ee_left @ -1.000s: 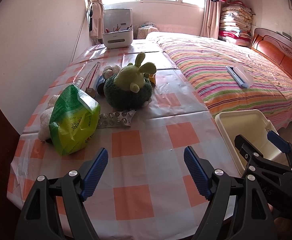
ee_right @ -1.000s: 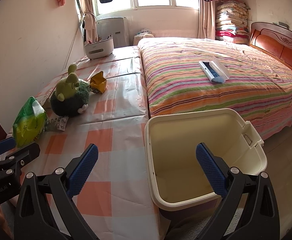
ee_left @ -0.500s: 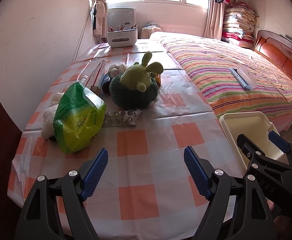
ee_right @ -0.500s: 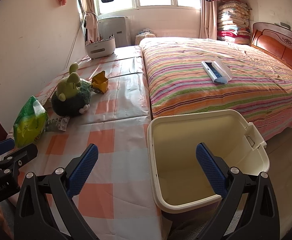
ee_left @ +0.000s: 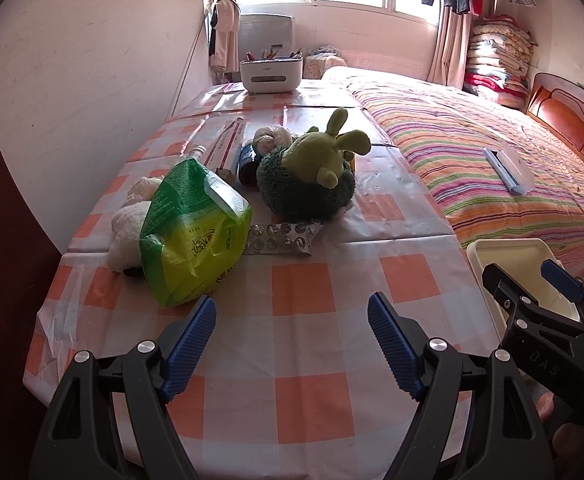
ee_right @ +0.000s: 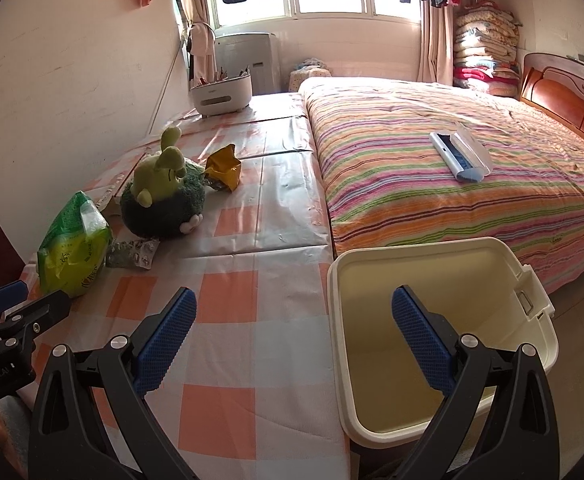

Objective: Collect trash
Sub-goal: 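Move both open tools toward the items on the checked table, then grasp the green plush toy with the right tool while the left tool grasps the green plastic bag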

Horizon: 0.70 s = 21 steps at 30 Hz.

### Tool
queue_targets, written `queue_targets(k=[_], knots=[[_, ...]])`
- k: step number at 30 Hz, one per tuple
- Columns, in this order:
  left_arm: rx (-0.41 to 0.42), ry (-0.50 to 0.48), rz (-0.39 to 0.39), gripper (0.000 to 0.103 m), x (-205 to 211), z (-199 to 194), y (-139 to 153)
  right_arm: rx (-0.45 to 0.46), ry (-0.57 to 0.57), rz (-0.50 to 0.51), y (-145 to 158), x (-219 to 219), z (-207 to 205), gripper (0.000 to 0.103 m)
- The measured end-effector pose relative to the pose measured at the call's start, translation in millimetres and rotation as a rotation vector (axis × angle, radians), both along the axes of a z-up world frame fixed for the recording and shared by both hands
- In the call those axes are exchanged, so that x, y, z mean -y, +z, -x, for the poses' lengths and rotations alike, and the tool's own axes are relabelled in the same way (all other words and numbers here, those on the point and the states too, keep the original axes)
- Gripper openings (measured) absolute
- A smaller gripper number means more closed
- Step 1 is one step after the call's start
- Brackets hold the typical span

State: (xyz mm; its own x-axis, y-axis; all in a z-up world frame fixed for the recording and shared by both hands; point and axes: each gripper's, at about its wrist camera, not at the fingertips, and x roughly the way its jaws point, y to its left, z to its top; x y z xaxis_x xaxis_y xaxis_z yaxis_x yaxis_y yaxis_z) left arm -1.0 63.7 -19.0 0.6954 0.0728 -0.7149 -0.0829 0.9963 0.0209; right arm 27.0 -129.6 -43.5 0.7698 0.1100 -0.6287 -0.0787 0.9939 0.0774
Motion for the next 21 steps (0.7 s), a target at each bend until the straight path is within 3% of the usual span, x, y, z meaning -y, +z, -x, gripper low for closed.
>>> queue_targets(k=[21], knots=[[0.000, 0.157, 0.021, 0.076, -55.4, -14.2, 3.2, 0.034, 0.206, 0.027, 7.1, -64.2, -54.8, 0.097]])
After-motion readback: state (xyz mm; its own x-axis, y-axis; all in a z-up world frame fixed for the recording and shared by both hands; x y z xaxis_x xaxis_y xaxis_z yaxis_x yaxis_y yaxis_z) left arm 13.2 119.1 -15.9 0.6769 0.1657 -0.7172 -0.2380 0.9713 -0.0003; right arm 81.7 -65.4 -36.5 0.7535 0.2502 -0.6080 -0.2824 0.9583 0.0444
